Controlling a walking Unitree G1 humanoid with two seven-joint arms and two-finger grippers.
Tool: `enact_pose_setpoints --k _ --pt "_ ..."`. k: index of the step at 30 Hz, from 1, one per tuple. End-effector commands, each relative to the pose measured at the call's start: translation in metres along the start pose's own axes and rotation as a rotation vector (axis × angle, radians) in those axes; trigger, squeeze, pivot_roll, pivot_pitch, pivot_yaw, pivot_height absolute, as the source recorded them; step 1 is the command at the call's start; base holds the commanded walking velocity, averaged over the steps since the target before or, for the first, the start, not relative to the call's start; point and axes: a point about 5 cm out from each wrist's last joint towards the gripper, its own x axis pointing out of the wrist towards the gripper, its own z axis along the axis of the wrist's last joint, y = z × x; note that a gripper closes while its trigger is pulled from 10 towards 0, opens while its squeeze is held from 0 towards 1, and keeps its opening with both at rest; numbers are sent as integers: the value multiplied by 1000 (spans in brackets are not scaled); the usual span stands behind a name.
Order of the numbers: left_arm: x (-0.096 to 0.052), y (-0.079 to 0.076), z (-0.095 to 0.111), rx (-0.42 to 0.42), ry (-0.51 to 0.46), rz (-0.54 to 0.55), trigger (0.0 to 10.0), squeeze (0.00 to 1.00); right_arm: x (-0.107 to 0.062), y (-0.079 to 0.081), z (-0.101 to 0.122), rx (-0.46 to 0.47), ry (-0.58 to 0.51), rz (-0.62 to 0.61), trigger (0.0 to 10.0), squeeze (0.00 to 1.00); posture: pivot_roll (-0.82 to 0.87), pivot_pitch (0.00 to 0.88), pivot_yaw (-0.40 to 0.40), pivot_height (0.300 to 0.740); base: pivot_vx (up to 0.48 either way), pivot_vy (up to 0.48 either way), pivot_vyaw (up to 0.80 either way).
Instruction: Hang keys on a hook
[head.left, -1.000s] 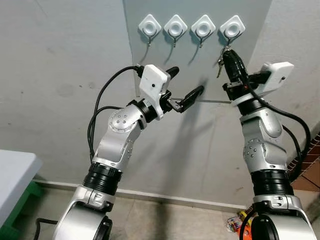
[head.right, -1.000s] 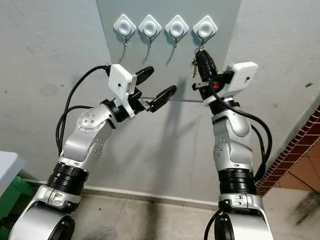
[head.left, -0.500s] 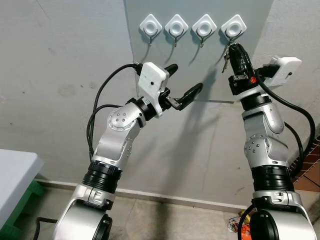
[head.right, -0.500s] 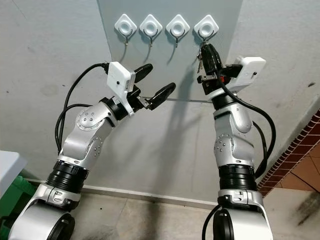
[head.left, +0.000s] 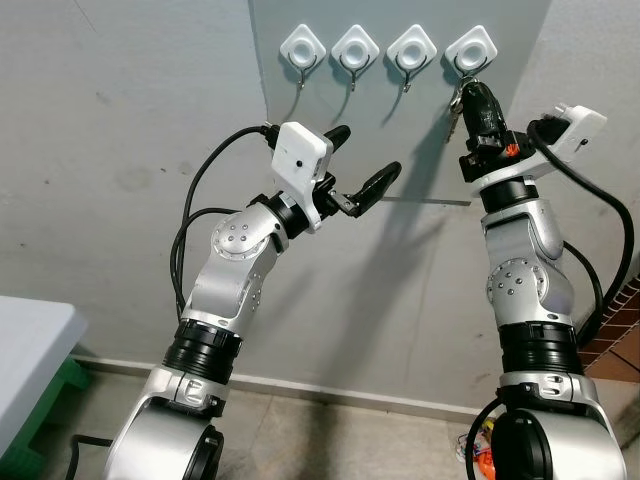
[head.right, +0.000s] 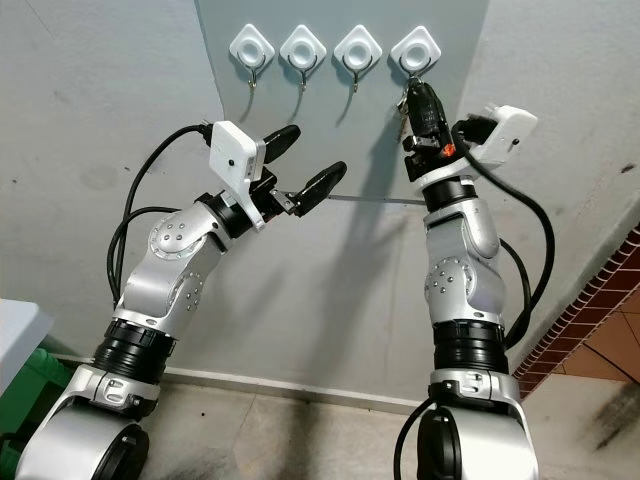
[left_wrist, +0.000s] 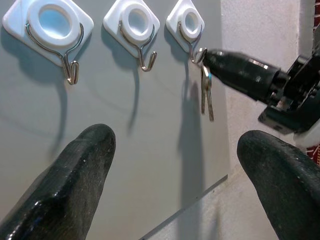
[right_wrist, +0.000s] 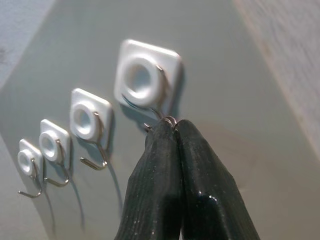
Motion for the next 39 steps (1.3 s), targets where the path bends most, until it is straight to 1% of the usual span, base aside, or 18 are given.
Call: enact_pose_setpoints --k 1,6,7,8,9,10,12,13,16,17,21,26,29,33,35,36,37,39 --pt "2 5 8 22 -14 6 10000 0 1 3 1 63 -6 -2 10000 0 -72 0 79 740 0 0 0" --pt "3 5 8 21 -15 6 10000 0 -2 5 -3 131 -3 -17 10000 0 -75 0 82 740 0 0 0" --pt "3 6 9 20 -16 6 10000 0 -5 7 -6 182 -5 -24 10000 0 -76 0 82 740 0 0 0" --pt "3 6 9 20 -16 6 10000 0 -5 7 -6 182 -5 -24 10000 0 -76 0 82 740 0 0 0" --pt "3 6 9 19 -16 7 10000 0 -8 8 -8 224 -9 -30 10000 0 -76 0 82 740 0 0 0" --pt "2 7 9 17 -17 12 10000 0 -15 11 -13 286 -19 -25 10000 847 -77 0 83 740 0 0 0" --pt "2 7 9 15 -16 14 10000 0 -17 12 -14 296 -23 -19 10000 847 -77 0 83 740 0 0 0" --pt "2 7 8 15 -16 17 10000 0 -23 16 -15 335 -69 13 10000 1000 -75 0 83 740 0 0 0" --pt "1 8 8 16 -15 21 10000 0 -26 17 -15 356 -93 9 10000 1000 -74 0 83 740 0 0 0" --pt "1 8 8 15 -15 26 10000 0 -31 18 -17 408 -120 -6 10000 1000 -73 0 82 740 0 0 0" --pt "-2 10 7 19 -12 43 10000 0 -39 17 -19 523 -151 -11 10000 1000 -69 0 83 740 0 0 0" --pt "-4 12 5 16 -7 59 10000 0 -50 14 -20 557 -146 -31 10000 1000 -68 0 84 740 0 0 0" --pt "-6 12 4 17 -3 66 10000 0 -55 12 -22 543 -129 -30 10000 1000 -66 0 81 740 0 0 0" --pt "-9 13 0 6 6 89 10000 0 -68 4 -32 456 -53 -70 10000 1000 -63 0 76 740 0 0 0" --pt "-14 14 -7 -4 19 109 10000 0 -79 -9 -44 360 7 -162 10000 1000 -66 0 77 740 0 0 0" --pt "-21 17 -20 -22 57 152 10000 0 -92 -25 -56 213 78 -268 10000 1000 -66 0 76 740 0 0 0" --pt "-21 17 -20 -22 57 152 10000 0 -92 -25 -56 213 78 -268 10000 1000 -66 0 76 740 0 0 0" --pt "-30 20 -35 -34 106 199 10000 0 -104 -35 -65 92 142 -315 10000 1000 -66 0 74 740 0 0 0"
